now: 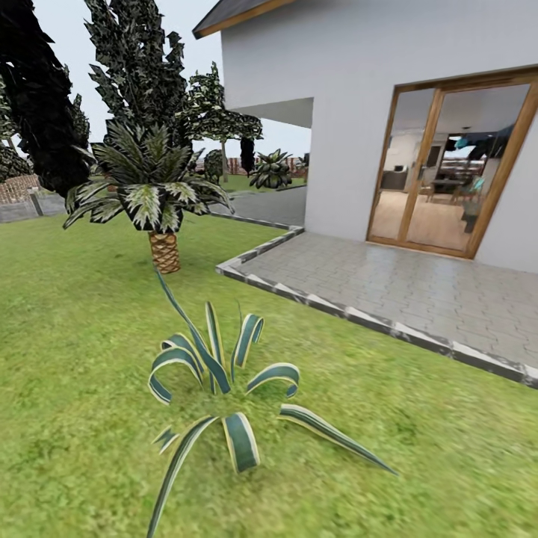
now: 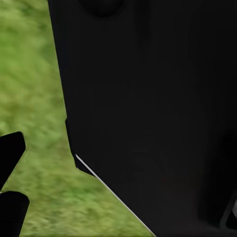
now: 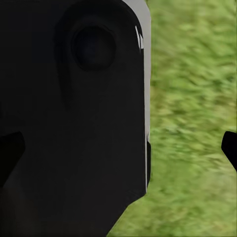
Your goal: Take the three Easter eggs out of the wicker basket on the lawn in the garden, then place them on the lawn next to a single tree (choose any tree) so that all three eggs are next to the same tree and none are left in the basket.
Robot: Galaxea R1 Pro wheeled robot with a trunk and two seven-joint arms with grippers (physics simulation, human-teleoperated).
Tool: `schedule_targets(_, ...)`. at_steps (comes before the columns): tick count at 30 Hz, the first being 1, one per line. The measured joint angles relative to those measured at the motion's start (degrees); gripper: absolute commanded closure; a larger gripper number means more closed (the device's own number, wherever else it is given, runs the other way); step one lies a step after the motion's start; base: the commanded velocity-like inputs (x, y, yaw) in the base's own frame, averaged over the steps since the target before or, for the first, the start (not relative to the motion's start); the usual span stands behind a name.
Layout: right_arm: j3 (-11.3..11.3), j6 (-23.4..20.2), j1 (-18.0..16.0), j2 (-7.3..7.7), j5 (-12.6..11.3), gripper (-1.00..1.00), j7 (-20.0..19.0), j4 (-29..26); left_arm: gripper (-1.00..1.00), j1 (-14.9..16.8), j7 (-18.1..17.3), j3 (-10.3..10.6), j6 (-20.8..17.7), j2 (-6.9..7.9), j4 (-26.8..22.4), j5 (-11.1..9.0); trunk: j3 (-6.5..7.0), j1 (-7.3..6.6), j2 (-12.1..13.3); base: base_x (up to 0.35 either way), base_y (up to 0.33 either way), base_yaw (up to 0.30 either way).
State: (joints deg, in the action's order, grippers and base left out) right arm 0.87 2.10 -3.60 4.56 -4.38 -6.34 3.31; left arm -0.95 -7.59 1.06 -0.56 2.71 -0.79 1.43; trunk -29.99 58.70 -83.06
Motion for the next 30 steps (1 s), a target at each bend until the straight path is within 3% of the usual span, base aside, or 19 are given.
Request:
schedule_targets(8, 0.0, 0.0, 0.0, -0.25, 0.0, -1.0, 0.0, 0.0, -1.0, 0.0, 0.0, 0.0, 0.0, 0.0, 0.0, 0.0, 0.0, 0.0, 0.0, 0.236, 0.268, -0.012)
schedule_targets(13, 0.1, 0.0, 0.0, -0.28, 0.0, -1.0, 0.0, 0.0, -1.0, 0.0, 0.0, 0.0, 0.0, 0.05, 0.0, 0.0, 0.0, 0.0, 0.0, 0.222, 0.249, -0.2)
schedule_targets(21, 0.0, 0.0, 0.0, -0.33, -0.1, -1.0, 0.0, 0.0, -1.0, 0.0, 0.0, 0.0, 0.1, 0.08, 0.0, -0.1, -0.02, 0.03, 0.0, 0.039, 0.043, -0.264)
schedule_targets(30, 0.0, 0.0, 0.0, -0.27, -0.1, -1.0, 0.0, 0.0, -1.0, 0.0, 0.0, 0.0, 0.0, 0.09, 0.0, -0.1, -0.03, 0.03, 0.0, 0.001, 0.107, -0.028)
